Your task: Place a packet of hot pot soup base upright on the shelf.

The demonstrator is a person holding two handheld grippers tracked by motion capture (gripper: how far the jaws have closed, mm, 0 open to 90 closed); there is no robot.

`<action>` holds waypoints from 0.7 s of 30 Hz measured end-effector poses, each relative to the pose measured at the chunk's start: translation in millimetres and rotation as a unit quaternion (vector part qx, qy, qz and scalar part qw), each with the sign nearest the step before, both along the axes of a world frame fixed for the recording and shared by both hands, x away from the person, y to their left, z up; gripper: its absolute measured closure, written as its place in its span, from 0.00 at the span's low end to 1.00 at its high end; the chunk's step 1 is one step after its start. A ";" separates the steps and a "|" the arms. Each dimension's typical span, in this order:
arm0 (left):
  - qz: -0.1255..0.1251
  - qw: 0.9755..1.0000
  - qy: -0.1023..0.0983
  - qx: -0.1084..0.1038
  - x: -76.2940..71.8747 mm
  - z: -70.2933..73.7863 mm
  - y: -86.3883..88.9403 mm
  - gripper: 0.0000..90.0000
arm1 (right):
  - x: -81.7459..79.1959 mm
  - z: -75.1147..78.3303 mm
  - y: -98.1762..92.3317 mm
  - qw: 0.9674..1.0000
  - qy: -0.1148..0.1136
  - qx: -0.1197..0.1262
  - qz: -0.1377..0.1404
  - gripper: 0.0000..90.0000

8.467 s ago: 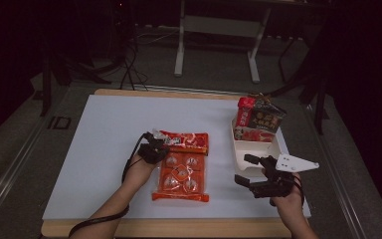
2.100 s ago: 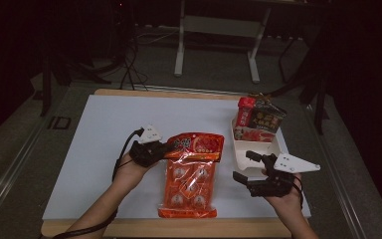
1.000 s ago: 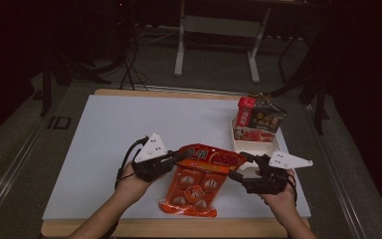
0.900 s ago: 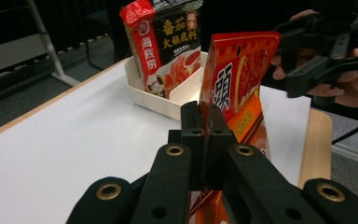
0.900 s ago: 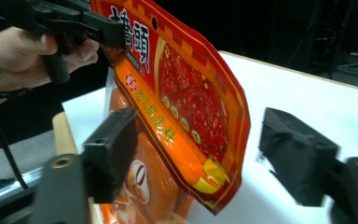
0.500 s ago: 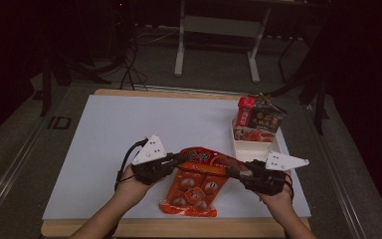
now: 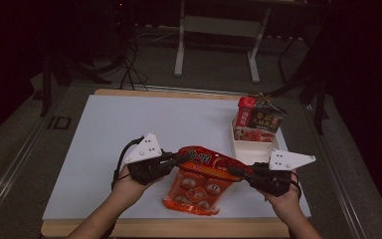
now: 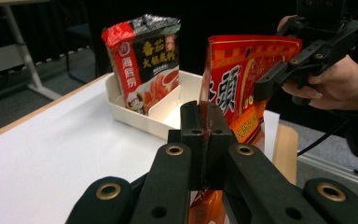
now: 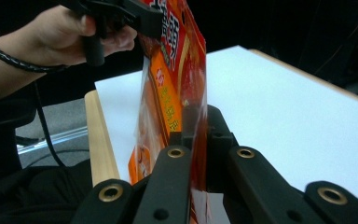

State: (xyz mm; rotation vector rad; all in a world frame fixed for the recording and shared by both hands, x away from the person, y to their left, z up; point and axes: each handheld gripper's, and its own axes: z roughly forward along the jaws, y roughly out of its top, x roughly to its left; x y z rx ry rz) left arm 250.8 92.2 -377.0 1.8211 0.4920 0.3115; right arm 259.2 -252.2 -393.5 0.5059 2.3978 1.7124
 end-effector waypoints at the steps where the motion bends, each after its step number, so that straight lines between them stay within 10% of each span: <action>1: -0.004 1.000 -0.005 -0.004 0.2 0.3 1.1 1.00 | -0.2 4.1 0.3 1.000 -0.003 0.000 0.002 1.00; 21: -0.006 0.999 -0.021 -0.050 3.8 1.3 12.4 0.94 | 8.2 46.4 8.1 0.998 -0.052 -0.019 0.005 1.00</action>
